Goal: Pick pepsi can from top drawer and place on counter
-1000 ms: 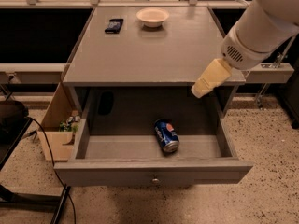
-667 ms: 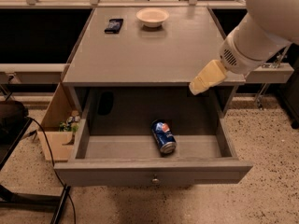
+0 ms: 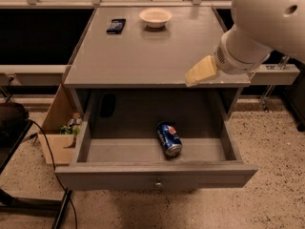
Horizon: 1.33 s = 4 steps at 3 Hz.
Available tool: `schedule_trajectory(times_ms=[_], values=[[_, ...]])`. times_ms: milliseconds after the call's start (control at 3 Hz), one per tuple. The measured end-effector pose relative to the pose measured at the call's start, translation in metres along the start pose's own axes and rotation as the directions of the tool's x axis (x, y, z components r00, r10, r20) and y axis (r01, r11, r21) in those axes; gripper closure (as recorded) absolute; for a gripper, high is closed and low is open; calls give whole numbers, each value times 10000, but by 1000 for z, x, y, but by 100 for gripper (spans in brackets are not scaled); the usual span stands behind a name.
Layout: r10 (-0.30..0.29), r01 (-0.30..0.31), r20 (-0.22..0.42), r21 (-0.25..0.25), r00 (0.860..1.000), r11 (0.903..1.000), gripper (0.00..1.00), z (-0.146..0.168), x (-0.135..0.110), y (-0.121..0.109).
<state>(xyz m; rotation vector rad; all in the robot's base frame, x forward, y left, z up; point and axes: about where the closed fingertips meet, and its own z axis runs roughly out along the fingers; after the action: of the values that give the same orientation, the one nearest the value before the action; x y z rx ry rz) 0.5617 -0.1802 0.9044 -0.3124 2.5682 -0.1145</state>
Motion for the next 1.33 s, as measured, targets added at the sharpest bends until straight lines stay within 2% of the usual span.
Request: schedule_trajectory(times_ms=[333, 667, 1000, 1333], values=[[523, -523, 0, 16, 9986, 9986, 0, 2, -1, 2], [301, -322, -382, -548, 9988, 9980, 0, 8, 5, 5], [190, -330, -918, -1535, 9956, 9876, 0, 19, 19, 25], [166, -451, -1259, -2270, 9919, 9728, 0, 26, 28, 50]])
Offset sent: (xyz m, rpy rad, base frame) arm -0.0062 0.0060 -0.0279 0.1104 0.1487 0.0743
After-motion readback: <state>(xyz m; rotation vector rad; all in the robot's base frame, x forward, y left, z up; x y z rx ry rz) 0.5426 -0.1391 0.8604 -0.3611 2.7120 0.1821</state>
